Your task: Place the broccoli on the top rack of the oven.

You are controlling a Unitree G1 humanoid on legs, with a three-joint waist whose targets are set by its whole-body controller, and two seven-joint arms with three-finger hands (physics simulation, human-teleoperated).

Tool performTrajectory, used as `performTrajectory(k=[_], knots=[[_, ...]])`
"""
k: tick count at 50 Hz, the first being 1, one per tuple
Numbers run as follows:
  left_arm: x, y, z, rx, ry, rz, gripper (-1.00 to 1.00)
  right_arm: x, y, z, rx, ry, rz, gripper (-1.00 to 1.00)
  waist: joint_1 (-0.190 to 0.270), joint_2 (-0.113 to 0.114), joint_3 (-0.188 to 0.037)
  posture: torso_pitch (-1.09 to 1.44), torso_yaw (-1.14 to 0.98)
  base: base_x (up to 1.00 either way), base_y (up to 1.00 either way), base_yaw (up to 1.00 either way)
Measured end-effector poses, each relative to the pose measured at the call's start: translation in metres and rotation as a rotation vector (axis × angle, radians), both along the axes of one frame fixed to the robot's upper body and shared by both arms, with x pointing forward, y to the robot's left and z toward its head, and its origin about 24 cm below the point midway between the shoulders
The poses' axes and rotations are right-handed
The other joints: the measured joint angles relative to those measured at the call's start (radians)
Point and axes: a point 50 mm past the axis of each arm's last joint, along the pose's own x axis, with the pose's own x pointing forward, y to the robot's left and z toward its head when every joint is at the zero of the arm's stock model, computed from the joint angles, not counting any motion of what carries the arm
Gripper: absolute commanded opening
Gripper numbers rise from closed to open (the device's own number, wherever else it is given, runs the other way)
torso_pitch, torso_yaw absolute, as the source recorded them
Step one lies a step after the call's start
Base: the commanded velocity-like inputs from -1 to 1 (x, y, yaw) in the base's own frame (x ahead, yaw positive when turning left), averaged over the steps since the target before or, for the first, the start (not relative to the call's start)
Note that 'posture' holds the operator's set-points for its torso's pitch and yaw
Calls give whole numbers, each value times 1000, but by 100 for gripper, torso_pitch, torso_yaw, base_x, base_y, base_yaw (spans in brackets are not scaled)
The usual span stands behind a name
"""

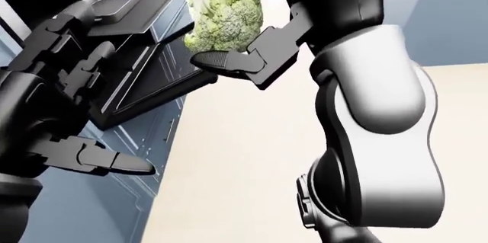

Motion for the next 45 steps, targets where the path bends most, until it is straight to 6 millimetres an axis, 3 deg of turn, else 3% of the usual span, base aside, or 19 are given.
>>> performTrajectory(k=[2,5,9,14,17,19,22,27,31,33,34,37,42,45], knots=[[0,0,-1,-1,2,1,100,-3,0,1,-3,-15,3,-100,-2,5,6,0,0,18,0,0],[1,2,-2,3,9,14,100,-7,2,1,-15,-13,20,-100,5,-15,12,0,0,26,0,0],[1,2,-2,4,6,22,100,-4,6,-1,-34,5,40,-100,1,4,1,0,0,30,3,0],[0,2,1,-3,-10,19,100,0,5,-1,-17,3,27,-100,17,-46,12,0,0,38,10,0],[0,1,4,-7,-19,16,100,2,5,-2,-20,5,24,-100,23,-85,5,0,0,40,10,0],[0,-2,0,0,4,-5,100,5,2,-6,-18,24,9,-100,12,-74,23,0,0,41,9,0],[-1,-4,0,18,15,-22,100,8,1,-7,-10,40,-2,-100,10,-85,12,0,0,41,10,0],[-1,-1,5,2,-18,2,100,-3,1,1,-16,-32,10,-100,3,-50,4,0,0,35,10,0],[-1,0,5,4,-18,11,100,-2,2,1,-29,-30,6,-100,3,13,-3,0,0,18,23,0],[0,0,1,6,6,12,100,2,4,-5,-36,6,13,-100,18,-7,16,0,0,14,30,0],[1,1,-1,10,19,15,100,4,6,-7,-46,28,20,-100,24,-1,26,0,0,12,31,0],[0,1,1,15,5,15,100,5,6,-4,-36,31,31,-100,15,18,18,0,0,3,1,0],[0,3,4,1,-17,28,100,-4,1,5,0,-50,9,-100,4,-27,33,0,0,0,0,0],[1,4,3,2,-13,34,100,-3,4,4,-9,-43,27,-100,14,-78,26,0,0,0,0,0]])
